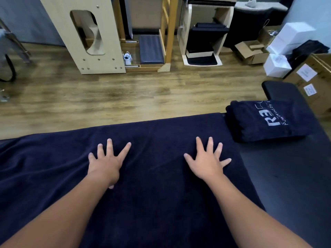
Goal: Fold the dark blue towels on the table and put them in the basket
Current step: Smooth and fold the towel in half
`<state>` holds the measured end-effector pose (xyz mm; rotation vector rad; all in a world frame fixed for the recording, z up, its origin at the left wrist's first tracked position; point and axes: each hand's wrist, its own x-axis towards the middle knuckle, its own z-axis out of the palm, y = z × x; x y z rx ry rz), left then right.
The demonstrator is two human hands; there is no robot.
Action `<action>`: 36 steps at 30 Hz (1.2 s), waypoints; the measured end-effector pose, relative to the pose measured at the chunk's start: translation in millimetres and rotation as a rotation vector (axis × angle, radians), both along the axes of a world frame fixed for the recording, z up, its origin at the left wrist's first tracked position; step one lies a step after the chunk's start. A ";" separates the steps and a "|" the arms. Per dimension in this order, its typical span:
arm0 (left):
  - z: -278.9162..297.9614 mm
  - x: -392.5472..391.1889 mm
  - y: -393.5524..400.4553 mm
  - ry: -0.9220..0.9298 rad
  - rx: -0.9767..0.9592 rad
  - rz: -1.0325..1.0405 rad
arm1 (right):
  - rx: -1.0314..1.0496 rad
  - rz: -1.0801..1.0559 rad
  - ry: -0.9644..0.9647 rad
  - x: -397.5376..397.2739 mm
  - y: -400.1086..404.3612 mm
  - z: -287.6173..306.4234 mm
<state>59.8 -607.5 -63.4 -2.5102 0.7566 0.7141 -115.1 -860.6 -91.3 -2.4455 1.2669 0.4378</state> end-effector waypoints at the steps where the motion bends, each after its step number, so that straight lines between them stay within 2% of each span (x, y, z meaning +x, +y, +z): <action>1: 1.6 -2.4 3.4 -0.022 -0.004 -0.012 | -0.007 0.042 0.005 -10.3 12.9 -0.4; 4: 6.2 -17.1 13.4 -0.093 -0.035 -0.002 | -0.033 0.133 0.021 -51.5 59.9 -4.2; 8: 10.2 -45.9 22.3 -0.207 -0.108 -0.118 | -0.026 0.112 0.075 -107.7 114.5 -2.1; 12: -1.0 -87.7 36.6 -0.137 -0.185 -0.120 | 0.022 0.017 0.103 -160.0 124.3 1.7; 16: -9.9 -119.0 67.4 -0.115 -0.426 -0.123 | -0.004 -0.154 0.156 -194.8 114.1 6.2; 19: -8.1 -140.6 95.6 0.064 -0.381 -0.138 | 0.015 -0.196 0.128 -205.1 134.6 13.5; 21: -1.3 -159.2 121.1 0.153 -0.356 -0.126 | 0.036 -0.089 0.107 -208.2 169.1 19.3; 24: 1.6 -189.4 170.9 0.147 -0.381 -0.118 | 0.077 0.116 0.132 -219.4 228.7 19.2; 30: -1.8 -236.6 306.6 0.044 -0.389 0.087 | -0.017 0.147 0.162 -224.9 286.3 22.9; 33: -0.3 -249.0 367.1 -0.043 -0.391 0.198 | -0.075 0.400 0.128 -206.4 330.1 27.0; 36: 6.1 -254.4 420.7 -0.072 -0.337 0.278 | -0.046 0.724 0.107 -183.5 393.6 29.8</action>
